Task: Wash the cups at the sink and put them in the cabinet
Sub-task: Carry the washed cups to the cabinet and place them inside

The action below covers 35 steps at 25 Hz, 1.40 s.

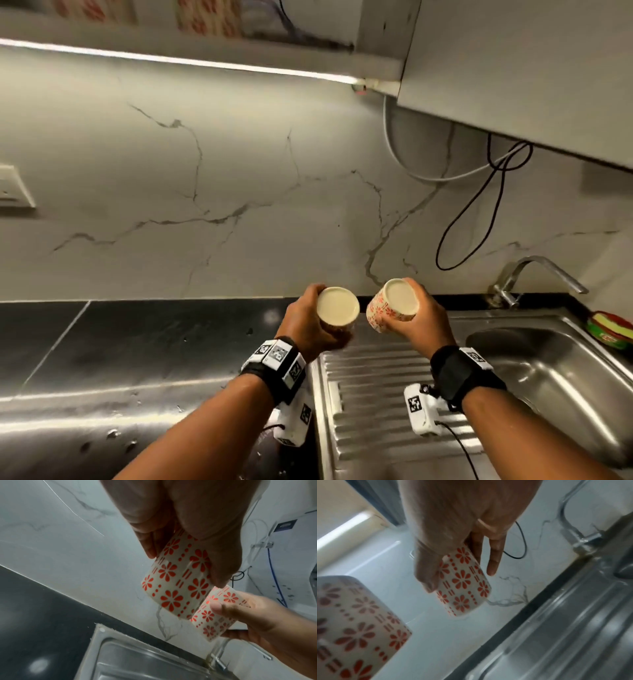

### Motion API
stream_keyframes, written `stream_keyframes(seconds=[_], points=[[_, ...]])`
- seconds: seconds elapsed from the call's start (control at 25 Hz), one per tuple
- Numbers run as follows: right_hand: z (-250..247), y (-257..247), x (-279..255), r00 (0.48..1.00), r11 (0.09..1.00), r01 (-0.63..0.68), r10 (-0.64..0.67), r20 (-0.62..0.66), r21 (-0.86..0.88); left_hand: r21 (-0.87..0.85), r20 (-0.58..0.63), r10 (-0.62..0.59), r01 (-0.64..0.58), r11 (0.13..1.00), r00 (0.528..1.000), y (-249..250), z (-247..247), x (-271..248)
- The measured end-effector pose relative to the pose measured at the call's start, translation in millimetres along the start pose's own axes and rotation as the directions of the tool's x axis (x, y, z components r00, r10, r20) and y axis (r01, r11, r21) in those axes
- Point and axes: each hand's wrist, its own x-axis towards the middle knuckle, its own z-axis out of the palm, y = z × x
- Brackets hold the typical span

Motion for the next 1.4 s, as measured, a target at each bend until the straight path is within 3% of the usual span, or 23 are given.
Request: stream_keyframes(seconds=[0.12, 0.28, 0.44, 0.72, 0.84, 0.96, 1.12, 1.4], points=[[-2, -55, -6, 0.988, 0.995, 0.04, -0.026, 0.154, -0.089, 0.111, 0.052, -0.012, 0.006, 0.994, 0.999, 8, -50, -11], [-21, -155, -15, 0.971, 0.982, 0.191, -0.19, 0.146, 0.007, 0.144, 0.02, 0.082, -0.084, 0.986, 0.996, 31, -140, -28], [-62, -267, -31, 0.931, 0.913, 0.339, -0.361, 0.062, 0.226, 0.212, -0.108, 0.261, -0.234, 0.949, 0.959, 99, -253, -46], [-144, -417, -19, 0.836, 0.722, 0.549, -0.479, -0.268, 0.422, 0.233, -0.209, 0.373, -0.324, 0.917, 0.904, 224, -400, -31], [-162, -451, 7, 0.826, 0.766, 0.557, -0.468, -0.315, 0.321, 0.332, -0.269, 0.38, -0.285, 0.899, 0.885, 251, -423, -2], [-163, -468, 39, 0.858, 0.85, 0.489, -0.429, -0.282, 0.195, 0.392, -0.328, 0.343, -0.203, 0.897, 0.881, 263, -433, 30], [-154, -474, 77, 0.91, 0.916, 0.39, -0.366, -0.196, 0.098, 0.401, -0.355, 0.254, -0.099, 0.911, 0.899, 265, -438, 61], [-127, -477, 108, 0.933, 0.938, 0.345, -0.339, -0.125, 0.03, 0.381, -0.314, 0.131, -0.001, 0.924, 0.94, 240, -435, 96]])
